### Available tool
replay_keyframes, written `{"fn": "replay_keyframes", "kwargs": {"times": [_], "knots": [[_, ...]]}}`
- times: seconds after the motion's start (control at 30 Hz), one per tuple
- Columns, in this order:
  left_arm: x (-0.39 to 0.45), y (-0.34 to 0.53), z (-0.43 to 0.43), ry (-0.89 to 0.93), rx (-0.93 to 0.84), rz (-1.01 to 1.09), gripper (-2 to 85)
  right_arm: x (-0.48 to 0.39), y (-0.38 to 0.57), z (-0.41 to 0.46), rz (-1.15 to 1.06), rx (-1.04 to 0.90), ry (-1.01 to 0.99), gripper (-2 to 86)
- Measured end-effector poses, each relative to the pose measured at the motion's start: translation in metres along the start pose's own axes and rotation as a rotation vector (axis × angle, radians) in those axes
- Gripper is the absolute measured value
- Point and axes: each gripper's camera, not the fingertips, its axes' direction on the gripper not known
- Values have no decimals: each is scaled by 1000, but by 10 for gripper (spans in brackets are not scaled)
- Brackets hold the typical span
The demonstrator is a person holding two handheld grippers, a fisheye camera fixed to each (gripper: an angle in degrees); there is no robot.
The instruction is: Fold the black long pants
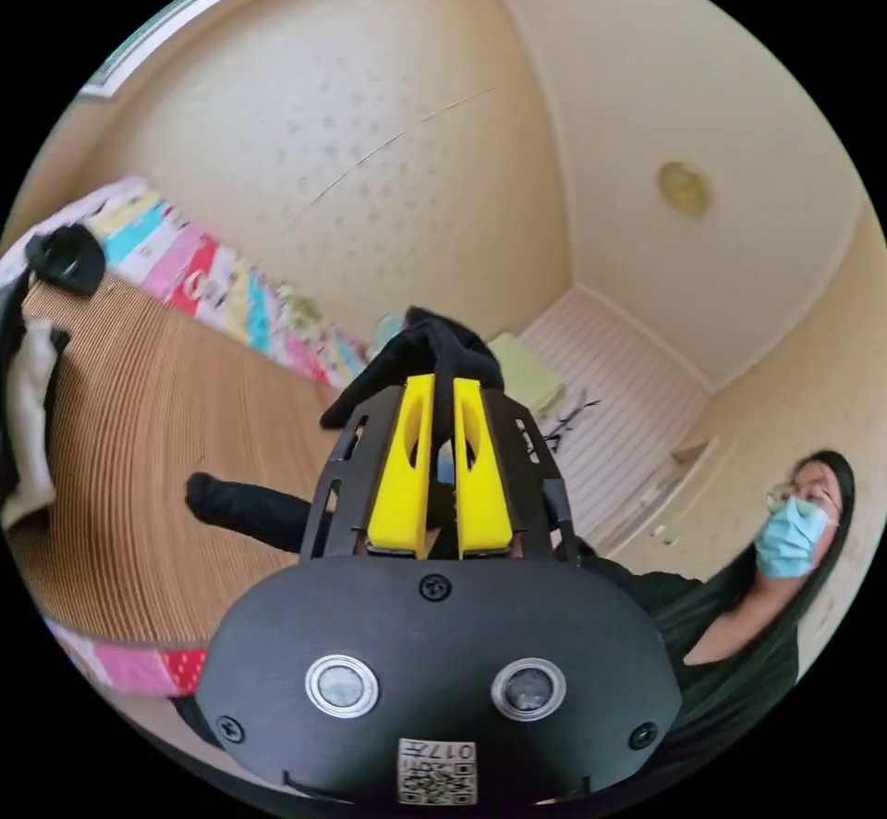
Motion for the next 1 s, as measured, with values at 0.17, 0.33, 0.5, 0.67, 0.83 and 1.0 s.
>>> {"fn": "replay_keyframes", "kwargs": {"times": [0.17,0.33,0.5,0.67,0.83,1.0], "knots": [[-141,98,28,-185,-55,-333,79,143,80,-10,297,-46,396,67],[-181,160,39,-303,-147,-330,111,207,199,4,334,-197,330,85],[-162,141,76,-422,-310,-48,135,210,305,31,311,-262,369,97],[-196,134,176,-672,-752,133,150,192,380,78,277,-277,425,69],[-216,144,200,-772,-895,101,62,178,375,80,257,-339,287,36],[-205,199,150,302,-804,-265,42,108,381,56,17,-522,157,27]]}}
